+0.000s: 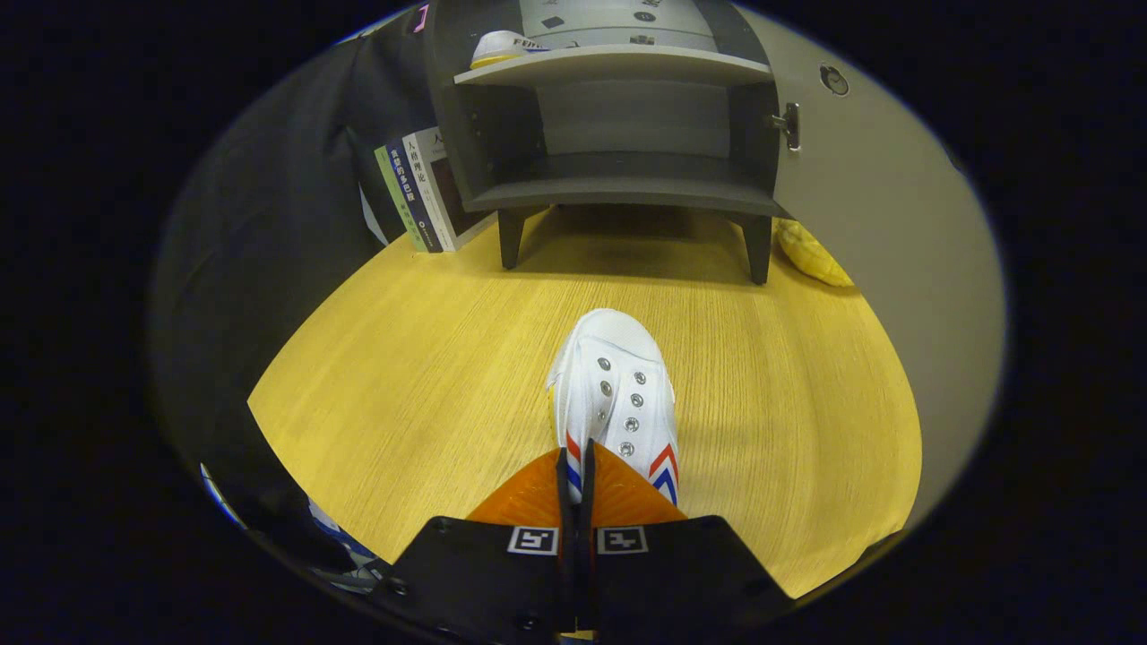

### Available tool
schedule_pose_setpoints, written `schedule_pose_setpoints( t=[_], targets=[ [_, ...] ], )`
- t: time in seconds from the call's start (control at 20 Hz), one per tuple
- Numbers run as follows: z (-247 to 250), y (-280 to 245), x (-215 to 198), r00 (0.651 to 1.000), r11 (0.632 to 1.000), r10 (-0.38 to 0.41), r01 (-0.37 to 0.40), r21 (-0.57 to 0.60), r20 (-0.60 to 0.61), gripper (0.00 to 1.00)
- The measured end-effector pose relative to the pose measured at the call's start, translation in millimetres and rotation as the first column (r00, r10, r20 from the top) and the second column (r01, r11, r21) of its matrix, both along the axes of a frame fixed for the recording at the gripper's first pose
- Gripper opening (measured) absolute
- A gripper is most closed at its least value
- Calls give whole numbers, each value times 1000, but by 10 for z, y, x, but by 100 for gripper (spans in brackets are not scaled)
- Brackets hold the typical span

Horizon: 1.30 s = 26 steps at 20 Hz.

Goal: Open the shoe cabinet door, grab the shoes and put them into the shoe cabinet, then close the shoe cabinet door.

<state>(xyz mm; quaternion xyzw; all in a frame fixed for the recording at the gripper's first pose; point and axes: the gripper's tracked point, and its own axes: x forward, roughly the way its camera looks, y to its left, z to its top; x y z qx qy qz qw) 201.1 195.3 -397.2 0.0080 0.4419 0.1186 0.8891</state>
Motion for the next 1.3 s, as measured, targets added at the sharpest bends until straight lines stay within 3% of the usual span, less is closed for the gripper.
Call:
schedule_pose_setpoints(
  t=[0.45, 0.9, 1.3],
  targets=[
    [1106, 73, 580, 982, 996, -20, 4, 85, 186, 2],
    [2360, 173, 1178, 914, 992, -29, -25, 127, 404, 2],
    [3117, 323, 1678, 849, 987, -42, -48, 156, 526, 2]
  ],
)
